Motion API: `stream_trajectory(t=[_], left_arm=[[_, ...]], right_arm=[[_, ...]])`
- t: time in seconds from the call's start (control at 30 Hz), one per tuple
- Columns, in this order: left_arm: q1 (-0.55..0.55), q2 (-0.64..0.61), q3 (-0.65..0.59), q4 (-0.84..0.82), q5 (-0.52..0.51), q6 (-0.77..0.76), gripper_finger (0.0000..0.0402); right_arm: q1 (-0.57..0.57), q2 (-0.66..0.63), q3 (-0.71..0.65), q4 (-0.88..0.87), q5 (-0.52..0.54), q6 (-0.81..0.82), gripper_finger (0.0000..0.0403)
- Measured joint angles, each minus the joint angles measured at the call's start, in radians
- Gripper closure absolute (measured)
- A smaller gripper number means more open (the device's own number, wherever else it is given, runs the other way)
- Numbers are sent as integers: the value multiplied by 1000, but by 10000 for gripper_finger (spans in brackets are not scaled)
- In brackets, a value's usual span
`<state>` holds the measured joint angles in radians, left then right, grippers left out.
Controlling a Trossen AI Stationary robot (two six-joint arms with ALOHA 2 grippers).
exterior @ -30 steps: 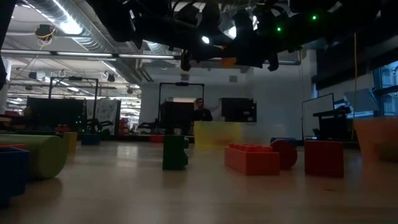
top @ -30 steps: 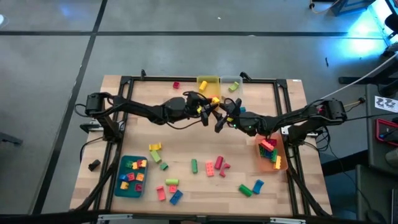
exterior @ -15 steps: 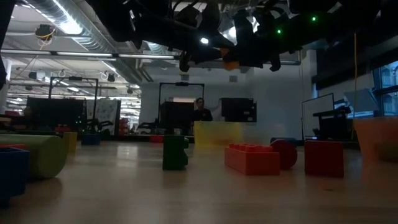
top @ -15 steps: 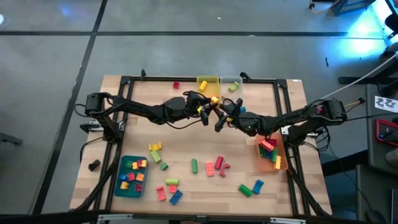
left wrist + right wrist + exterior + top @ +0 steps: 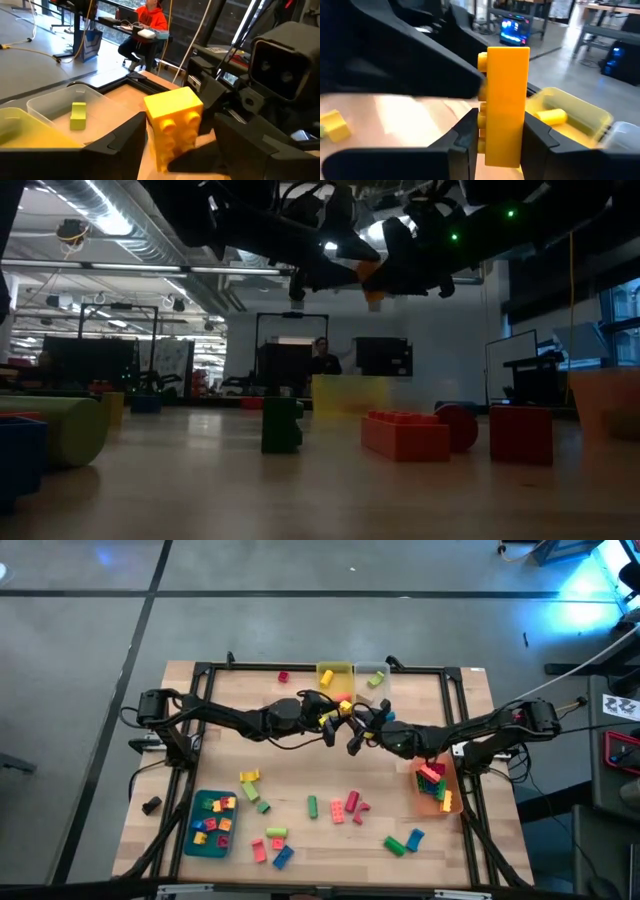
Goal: Sort blocks by size
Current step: Put the yellow rectangular game piece into the orange bin
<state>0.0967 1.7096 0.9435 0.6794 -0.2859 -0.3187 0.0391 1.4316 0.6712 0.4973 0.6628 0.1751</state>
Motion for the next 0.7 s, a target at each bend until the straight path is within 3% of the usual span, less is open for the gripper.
stream_trajectory(t=[0.43, 0.57, 0.7], left_arm=[[0, 0, 0, -19, -4, 39, 187], [0, 0, 0, -28, -6, 41, 187], [0, 0, 0, -62, -7, 69, 188]], right_arm=[[0, -243, 0, -453, 56, 49, 300], [0, -343, 0, -629, -9, 156, 297], [0, -438, 0, -780, -140, 279, 302]])
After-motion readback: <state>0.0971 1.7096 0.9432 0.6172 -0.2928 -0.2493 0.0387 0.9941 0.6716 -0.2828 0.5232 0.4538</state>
